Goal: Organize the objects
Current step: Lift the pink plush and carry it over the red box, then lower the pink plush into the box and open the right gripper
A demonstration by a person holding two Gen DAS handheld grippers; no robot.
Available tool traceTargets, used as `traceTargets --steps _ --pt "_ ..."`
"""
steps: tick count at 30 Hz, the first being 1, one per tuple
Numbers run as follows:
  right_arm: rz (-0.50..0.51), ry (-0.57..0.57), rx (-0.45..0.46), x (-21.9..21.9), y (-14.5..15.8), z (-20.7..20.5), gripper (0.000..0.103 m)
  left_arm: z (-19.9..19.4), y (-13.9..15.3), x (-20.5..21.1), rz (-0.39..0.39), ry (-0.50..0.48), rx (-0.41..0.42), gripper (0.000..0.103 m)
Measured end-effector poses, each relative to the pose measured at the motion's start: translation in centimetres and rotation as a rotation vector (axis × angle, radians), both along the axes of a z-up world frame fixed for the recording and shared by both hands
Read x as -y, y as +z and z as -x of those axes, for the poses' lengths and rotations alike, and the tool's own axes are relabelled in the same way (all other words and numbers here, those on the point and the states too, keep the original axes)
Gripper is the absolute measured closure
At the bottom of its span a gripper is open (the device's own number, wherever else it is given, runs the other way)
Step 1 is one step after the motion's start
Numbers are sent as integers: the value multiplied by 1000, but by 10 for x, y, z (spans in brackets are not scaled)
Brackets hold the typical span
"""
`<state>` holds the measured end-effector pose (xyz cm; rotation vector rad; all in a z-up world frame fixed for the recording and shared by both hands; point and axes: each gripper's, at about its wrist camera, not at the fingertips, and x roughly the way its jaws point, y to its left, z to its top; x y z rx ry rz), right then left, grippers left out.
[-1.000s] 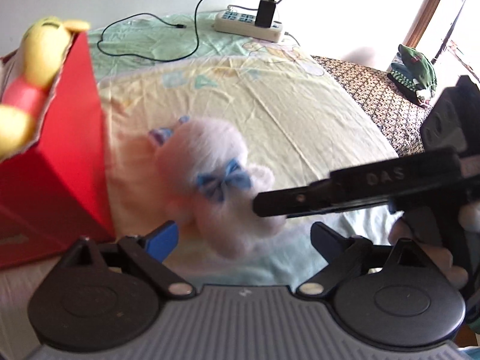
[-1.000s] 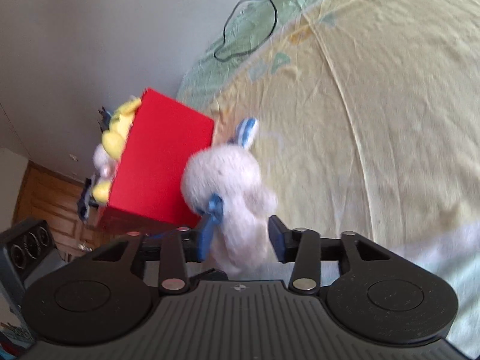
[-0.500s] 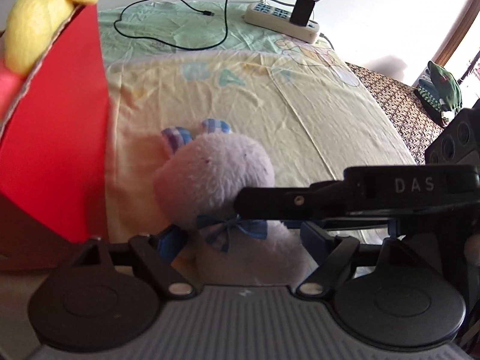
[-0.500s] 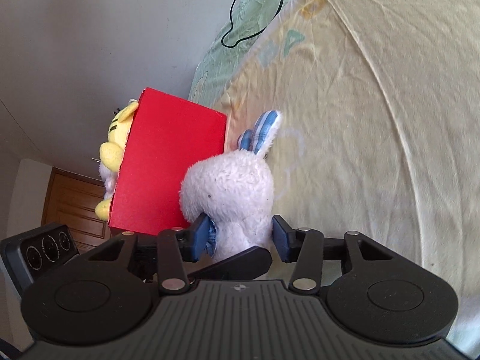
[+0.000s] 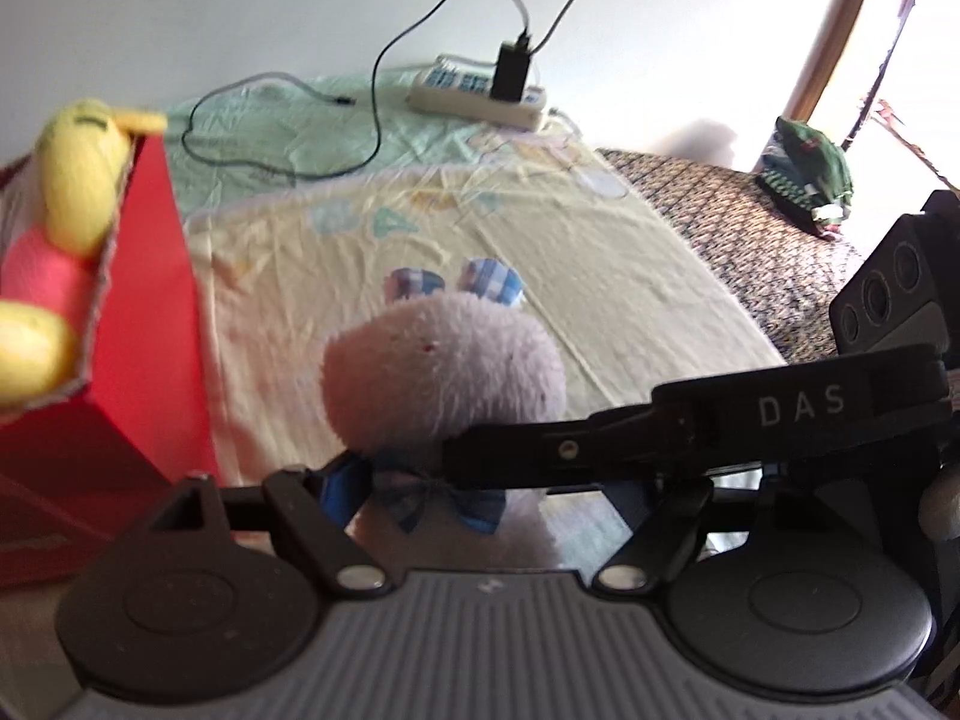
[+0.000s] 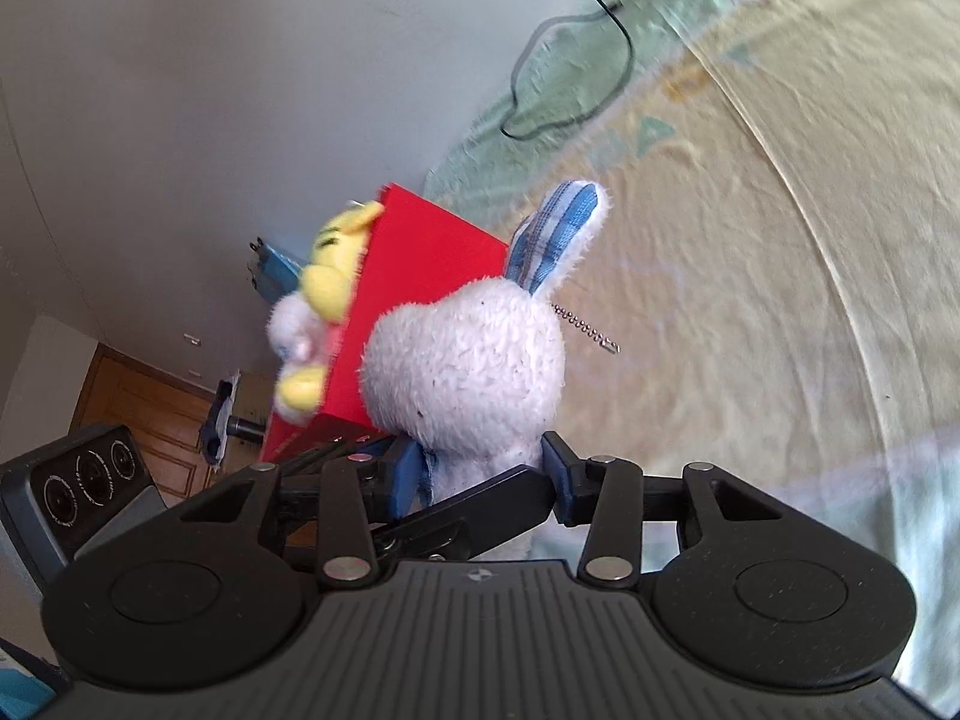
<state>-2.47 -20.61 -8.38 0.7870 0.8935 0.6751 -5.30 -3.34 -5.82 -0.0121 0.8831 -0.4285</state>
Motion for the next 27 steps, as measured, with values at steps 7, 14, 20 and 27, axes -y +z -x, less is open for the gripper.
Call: traceTargets --steps 7,14,20,27 --pt "-21 -44 201 -50 55 21 57 25 53 -42 33 -54 180 23" --pt "-25 47 327 -134 88 6 57 42 92 -113 22 -3 354 23" --pt "-19 148 361 -208 94 -18 57 38 103 -186 2 112 410 23" --pt "38 220 313 -266 78 -49 57 21 99 -253 -32 224 403 21"
